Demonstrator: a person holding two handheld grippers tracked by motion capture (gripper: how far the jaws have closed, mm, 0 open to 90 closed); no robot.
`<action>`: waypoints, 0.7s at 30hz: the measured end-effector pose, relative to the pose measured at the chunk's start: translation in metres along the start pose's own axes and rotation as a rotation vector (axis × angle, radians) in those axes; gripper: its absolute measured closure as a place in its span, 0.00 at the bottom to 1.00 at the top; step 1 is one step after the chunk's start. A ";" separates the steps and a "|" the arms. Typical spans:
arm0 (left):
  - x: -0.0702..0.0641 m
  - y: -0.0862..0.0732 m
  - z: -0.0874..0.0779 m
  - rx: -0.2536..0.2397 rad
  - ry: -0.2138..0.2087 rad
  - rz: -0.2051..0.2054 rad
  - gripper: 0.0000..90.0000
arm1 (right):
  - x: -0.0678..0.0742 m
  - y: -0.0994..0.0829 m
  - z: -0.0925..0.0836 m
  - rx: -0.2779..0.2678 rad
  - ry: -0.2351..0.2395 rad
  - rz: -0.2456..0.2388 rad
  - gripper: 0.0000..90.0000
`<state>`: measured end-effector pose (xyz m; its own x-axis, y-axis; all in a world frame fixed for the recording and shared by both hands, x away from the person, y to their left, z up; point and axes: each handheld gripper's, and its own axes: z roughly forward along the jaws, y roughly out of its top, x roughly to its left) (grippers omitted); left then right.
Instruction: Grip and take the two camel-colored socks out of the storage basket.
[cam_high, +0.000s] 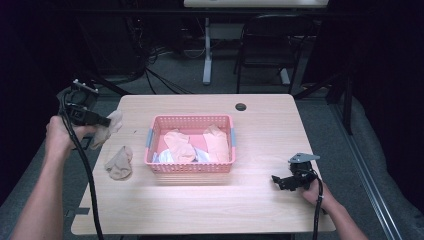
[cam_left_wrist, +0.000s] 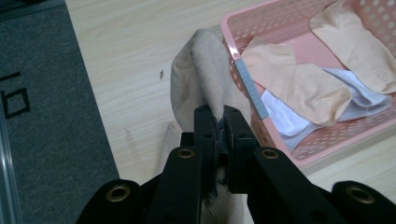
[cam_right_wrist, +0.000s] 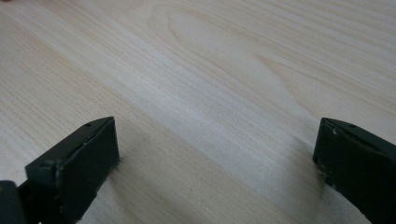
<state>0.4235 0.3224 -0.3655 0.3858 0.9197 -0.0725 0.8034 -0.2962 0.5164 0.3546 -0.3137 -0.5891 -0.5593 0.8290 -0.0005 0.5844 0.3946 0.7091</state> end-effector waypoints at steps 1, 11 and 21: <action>0.001 -0.002 0.002 0.001 0.000 -0.008 0.95 | 0.000 0.000 0.000 0.000 0.000 0.000 0.00; 0.011 -0.022 0.031 0.043 0.000 -0.051 0.95 | 0.000 0.000 0.000 0.001 -0.002 -0.001 0.00; 0.017 -0.041 0.083 0.068 -0.018 -0.094 0.95 | 0.000 0.000 0.000 -0.001 0.001 0.001 0.00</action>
<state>0.4345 0.3287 -0.4586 0.3151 0.9396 -0.1337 0.8651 -0.2264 0.4475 0.3549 -0.3136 -0.5891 -0.5596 0.8288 0.0006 0.5843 0.3939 0.7096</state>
